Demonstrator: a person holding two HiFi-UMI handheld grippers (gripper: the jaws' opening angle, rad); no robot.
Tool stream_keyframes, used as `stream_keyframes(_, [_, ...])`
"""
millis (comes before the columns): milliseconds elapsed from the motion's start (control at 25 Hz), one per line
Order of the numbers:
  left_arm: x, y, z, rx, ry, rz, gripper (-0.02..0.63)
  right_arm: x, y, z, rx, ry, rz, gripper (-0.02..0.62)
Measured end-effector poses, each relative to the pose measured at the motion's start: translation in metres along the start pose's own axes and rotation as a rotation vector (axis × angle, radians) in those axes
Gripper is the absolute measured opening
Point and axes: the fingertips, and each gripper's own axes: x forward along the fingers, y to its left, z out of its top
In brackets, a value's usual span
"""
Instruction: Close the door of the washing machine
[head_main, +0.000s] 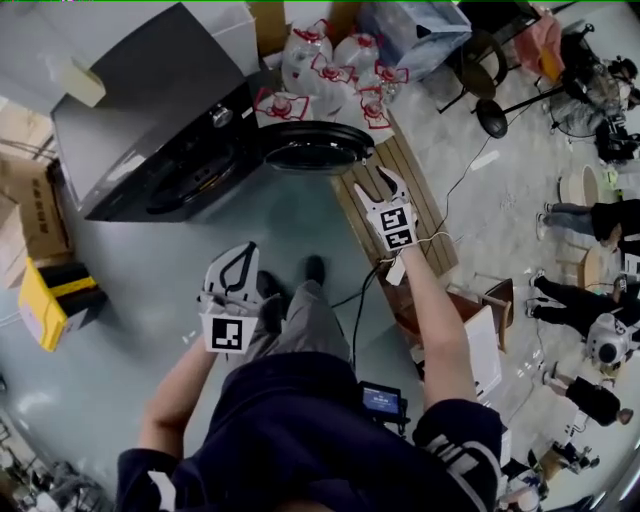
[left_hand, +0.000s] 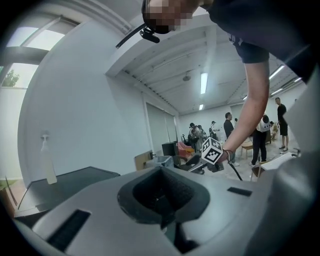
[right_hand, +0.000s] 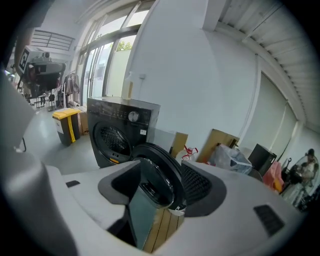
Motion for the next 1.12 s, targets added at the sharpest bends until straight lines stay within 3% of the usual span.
stream_keyframes(200, [0.038, -0.002, -0.008, -0.001, 0.009, -0.021, 0.024, 0.04, -0.033, -0.04, -0.006, 0.059, 0.025, 0.268])
stream_keyframes(560, [0.1, -0.022, -0.042, -0.025, 0.112, -0.032, 0.025, 0.118, -0.099, -0.117, -0.041, 0.156, 0.09, 0.268])
stream_keyframes(1120, [0.176, -0.055, -0.087, -0.052, 0.189, -0.026, 0.025, 0.212, -0.148, -0.209, -0.127, 0.235, 0.258, 0.255])
